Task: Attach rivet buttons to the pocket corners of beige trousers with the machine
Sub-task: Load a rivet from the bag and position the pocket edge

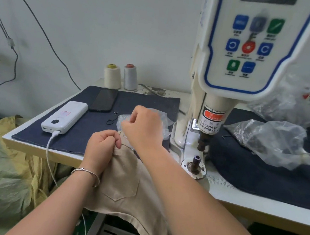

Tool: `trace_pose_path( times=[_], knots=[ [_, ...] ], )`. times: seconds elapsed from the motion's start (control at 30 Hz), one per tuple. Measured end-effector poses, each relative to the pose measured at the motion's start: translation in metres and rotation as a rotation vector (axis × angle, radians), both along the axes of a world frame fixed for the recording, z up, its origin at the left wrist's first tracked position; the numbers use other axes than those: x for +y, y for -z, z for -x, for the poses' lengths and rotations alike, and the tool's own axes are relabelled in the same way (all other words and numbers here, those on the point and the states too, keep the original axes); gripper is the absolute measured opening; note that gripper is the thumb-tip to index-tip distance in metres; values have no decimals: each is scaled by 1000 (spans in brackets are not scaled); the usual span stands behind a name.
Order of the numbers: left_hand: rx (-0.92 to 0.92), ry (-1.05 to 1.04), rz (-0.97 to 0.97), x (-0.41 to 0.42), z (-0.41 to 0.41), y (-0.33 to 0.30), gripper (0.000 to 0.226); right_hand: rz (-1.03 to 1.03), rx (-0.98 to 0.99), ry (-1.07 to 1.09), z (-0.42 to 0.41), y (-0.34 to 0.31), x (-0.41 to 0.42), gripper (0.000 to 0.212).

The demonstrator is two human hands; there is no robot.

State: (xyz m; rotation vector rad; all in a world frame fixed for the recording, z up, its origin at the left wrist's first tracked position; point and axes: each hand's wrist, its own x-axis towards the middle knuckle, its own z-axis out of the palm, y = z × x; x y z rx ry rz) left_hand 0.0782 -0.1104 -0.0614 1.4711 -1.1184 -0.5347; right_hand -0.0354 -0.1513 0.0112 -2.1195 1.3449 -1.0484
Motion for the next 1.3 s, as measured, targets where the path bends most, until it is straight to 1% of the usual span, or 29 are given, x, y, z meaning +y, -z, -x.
trace_pose_path(
  times=[0.13,0.2,0.33,0.4,0.53,0.63,0.7,0.77,0.8,0.83,0.9,0.93,1.0,1.13,1.2,1.3],
  knots=[
    [39,-15,-9,-1,-1,0,19,-81,-206,-51,9,3,29,23],
    [27,-26,-6,-2,-1,1,19,-157,-283,-68,15,4,38,25],
    [2,-35,-17,-1,2,-1,18,-391,-455,-118,27,5,49,23],
    [-18,-26,-23,0,3,-3,18,-444,-511,-126,36,5,56,22],
    [-48,-48,-48,0,5,-6,20,-388,-531,-191,66,1,87,14],
    [-76,-51,-63,2,4,-5,21,-211,-503,-249,112,6,123,7],
    [-87,-55,-61,1,3,-4,21,12,-451,-177,156,9,130,3],
    [-97,-64,-59,-1,3,-3,21,263,-265,6,202,12,114,2],
    [-91,-68,-57,-1,4,-3,21,318,-172,116,224,13,100,6],
    [-79,-70,-57,-1,4,-3,21,328,-94,212,244,14,84,11],
    [-67,-71,-55,-1,5,-2,22,262,40,314,276,16,50,15],
    [-68,-73,-53,-1,6,-1,22,205,115,311,287,18,35,15],
    [-87,-90,-50,0,7,-1,23,105,253,248,302,24,12,13],
    [-108,-99,-43,-1,6,0,24,-36,435,147,316,37,-11,13],
    [-102,-88,-43,-1,6,0,23,-72,486,119,319,40,-16,12],
    [-113,-90,-35,-2,6,1,24,-163,473,110,321,35,-24,15]
  ],
)
